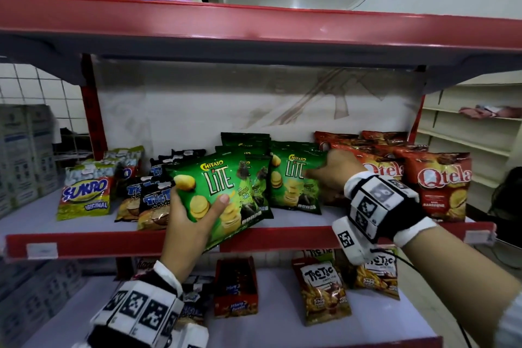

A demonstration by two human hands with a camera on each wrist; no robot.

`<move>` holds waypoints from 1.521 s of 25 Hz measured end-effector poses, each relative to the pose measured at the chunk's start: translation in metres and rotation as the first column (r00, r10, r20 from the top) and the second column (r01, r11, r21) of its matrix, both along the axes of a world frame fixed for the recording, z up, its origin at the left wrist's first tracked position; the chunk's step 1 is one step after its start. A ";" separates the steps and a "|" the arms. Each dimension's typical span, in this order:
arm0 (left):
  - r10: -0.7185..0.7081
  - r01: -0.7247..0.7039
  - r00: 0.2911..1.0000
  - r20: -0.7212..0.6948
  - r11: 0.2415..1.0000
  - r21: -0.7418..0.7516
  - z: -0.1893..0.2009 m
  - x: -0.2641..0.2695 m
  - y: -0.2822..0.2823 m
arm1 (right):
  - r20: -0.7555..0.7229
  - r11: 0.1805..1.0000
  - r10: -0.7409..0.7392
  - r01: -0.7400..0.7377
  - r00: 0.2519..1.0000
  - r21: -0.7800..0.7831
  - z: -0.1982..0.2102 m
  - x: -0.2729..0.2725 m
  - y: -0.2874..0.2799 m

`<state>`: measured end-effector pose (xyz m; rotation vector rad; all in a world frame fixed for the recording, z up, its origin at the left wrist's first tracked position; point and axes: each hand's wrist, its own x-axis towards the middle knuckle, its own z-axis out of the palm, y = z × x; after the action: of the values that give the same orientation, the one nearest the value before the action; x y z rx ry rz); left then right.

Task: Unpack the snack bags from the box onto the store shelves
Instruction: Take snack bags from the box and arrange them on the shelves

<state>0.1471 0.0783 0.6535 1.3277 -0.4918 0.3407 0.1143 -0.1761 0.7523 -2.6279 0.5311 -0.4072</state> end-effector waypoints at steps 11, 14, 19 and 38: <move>-0.171 0.174 0.982 -0.076 0.984 0.045 0.003 -0.018 -0.048 | 0.296 0.763 0.264 -0.387 0.918 0.518 -0.026 -0.045 0.009; -0.107 0.113 0.989 -0.100 0.992 0.052 -0.003 -0.014 -0.037 | 0.372 0.854 0.011 -0.202 0.928 0.479 -0.036 -0.034 -0.011; -0.034 0.043 0.995 -0.094 0.994 0.105 -0.011 -0.016 -0.018 | 0.241 0.932 -0.149 0.054 0.959 0.360 -0.070 -0.009 -0.015; -0.193 0.243 0.956 -0.219 0.943 0.227 -0.051 -0.042 0.001 | 0.663 0.965 -0.034 -0.147 0.748 0.215 -0.100 -0.057 0.061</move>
<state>0.1052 0.0791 0.6028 1.5183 -0.5243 -0.0399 0.0569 -0.1153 0.6522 -2.0411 0.2324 -1.1172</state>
